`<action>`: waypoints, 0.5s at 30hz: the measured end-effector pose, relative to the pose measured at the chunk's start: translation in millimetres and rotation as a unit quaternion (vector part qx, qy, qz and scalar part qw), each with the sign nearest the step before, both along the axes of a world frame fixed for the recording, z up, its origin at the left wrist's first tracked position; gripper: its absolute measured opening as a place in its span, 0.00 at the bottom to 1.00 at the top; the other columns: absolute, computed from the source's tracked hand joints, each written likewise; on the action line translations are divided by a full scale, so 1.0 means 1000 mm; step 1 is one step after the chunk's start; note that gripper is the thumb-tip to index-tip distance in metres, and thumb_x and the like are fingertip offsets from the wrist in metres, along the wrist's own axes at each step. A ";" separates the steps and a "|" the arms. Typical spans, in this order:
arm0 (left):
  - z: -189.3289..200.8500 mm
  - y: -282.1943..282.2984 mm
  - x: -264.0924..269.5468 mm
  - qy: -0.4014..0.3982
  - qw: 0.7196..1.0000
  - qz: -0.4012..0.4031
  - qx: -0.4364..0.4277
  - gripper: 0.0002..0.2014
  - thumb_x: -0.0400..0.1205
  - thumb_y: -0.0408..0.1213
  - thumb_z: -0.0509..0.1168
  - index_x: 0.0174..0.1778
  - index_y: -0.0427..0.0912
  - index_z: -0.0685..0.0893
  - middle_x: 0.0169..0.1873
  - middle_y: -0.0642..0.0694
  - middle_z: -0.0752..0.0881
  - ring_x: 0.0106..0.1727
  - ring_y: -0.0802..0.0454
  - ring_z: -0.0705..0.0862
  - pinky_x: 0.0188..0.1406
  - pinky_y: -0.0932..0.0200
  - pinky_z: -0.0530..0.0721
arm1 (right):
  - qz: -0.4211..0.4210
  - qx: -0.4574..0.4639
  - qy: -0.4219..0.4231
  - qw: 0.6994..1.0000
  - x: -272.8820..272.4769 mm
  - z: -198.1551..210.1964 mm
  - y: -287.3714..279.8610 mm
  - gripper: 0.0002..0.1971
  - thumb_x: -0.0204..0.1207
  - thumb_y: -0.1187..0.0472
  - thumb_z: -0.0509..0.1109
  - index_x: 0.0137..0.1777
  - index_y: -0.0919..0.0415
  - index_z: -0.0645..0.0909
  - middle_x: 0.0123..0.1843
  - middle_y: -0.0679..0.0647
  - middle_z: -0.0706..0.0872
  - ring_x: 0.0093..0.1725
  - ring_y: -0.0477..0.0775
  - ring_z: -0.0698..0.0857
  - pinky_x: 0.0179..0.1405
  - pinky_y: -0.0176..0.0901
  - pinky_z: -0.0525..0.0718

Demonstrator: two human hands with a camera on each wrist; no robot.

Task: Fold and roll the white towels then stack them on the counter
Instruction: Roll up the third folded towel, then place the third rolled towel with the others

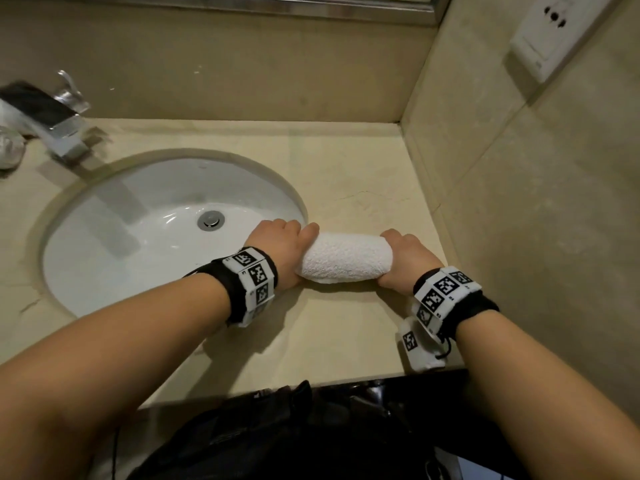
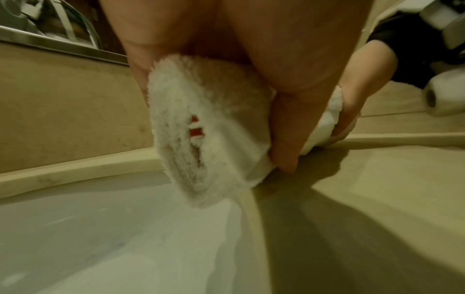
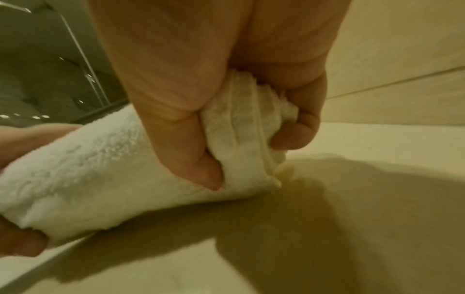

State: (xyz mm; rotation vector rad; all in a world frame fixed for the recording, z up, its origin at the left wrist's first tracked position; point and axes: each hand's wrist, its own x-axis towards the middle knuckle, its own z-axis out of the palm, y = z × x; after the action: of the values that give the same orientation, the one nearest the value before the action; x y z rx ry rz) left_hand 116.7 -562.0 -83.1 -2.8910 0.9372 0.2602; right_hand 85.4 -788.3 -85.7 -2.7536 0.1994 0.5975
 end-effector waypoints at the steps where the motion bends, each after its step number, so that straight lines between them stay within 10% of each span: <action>1: 0.002 0.006 -0.004 0.005 1.000 0.005 -0.001 0.36 0.71 0.50 0.67 0.72 0.46 0.60 0.57 0.42 0.79 0.54 0.41 0.79 0.53 0.49 0.78 | 0.010 0.007 -0.003 1.000 -0.003 0.001 0.004 0.29 0.61 0.57 0.72 0.63 0.52 0.67 0.55 0.58 0.75 0.46 0.61 0.82 0.44 0.50 0.86; 15: 0.046 0.203 -0.026 -0.043 0.994 0.104 -0.003 0.37 0.68 0.52 0.70 0.72 0.47 0.63 0.59 0.44 0.80 0.56 0.41 0.80 0.52 0.51 0.78 | 0.151 0.056 -0.086 0.983 0.014 0.038 0.181 0.35 0.61 0.57 0.73 0.70 0.50 0.64 0.60 0.58 0.73 0.55 0.61 0.79 0.49 0.47 0.79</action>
State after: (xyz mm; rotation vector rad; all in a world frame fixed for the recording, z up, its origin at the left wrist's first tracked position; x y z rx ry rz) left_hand 90.9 -358.8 -36.8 -2.9801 0.6238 0.1454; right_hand 99.7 -607.3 -47.9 -2.7238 -0.2867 0.4248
